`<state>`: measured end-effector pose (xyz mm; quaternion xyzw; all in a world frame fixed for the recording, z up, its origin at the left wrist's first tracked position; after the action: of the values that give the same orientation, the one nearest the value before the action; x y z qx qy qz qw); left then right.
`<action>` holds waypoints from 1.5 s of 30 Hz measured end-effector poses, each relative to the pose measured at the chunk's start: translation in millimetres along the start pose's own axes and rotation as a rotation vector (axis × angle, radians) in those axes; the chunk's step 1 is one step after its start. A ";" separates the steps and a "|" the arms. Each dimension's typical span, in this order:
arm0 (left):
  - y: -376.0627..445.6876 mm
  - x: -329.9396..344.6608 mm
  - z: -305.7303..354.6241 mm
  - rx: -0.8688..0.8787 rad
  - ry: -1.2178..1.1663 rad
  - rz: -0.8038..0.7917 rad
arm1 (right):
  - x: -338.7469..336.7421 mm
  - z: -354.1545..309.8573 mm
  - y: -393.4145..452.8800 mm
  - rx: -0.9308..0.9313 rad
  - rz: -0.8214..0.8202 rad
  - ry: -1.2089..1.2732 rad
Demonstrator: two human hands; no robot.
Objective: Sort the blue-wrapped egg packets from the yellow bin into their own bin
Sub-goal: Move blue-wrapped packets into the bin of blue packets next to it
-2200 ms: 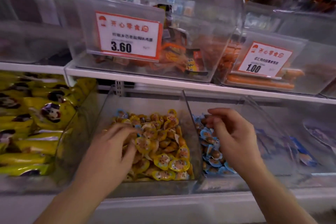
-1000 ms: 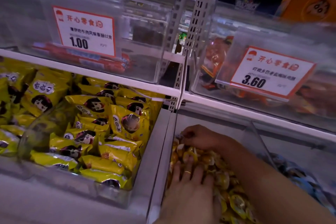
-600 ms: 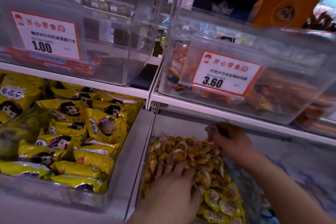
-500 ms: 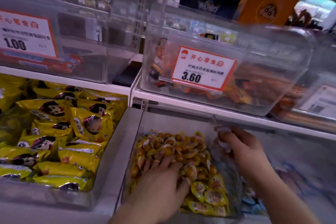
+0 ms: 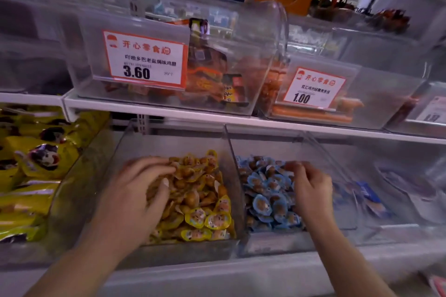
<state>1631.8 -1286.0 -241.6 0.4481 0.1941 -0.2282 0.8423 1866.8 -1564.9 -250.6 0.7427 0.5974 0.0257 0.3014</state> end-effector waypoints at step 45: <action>-13.4 -51.4 -71.7 -0.301 -0.079 0.108 | 325.0 -114.3 -135.1 -0.262 -1.214 -0.206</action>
<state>1573.4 -1221.4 -260.7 0.3172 0.1685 -0.1681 0.9180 1796.1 -1209.7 -326.4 0.2265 0.8724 -0.1486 0.4069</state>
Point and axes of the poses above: each hand's wrist, its own y-axis towards the middle knuckle, its own x-axis out of the palm, z = x × y, the point moved 10 cm from there along y, towards the middle knuckle, and after that the axes turned 12 degrees about z, right-handed, at the moved point
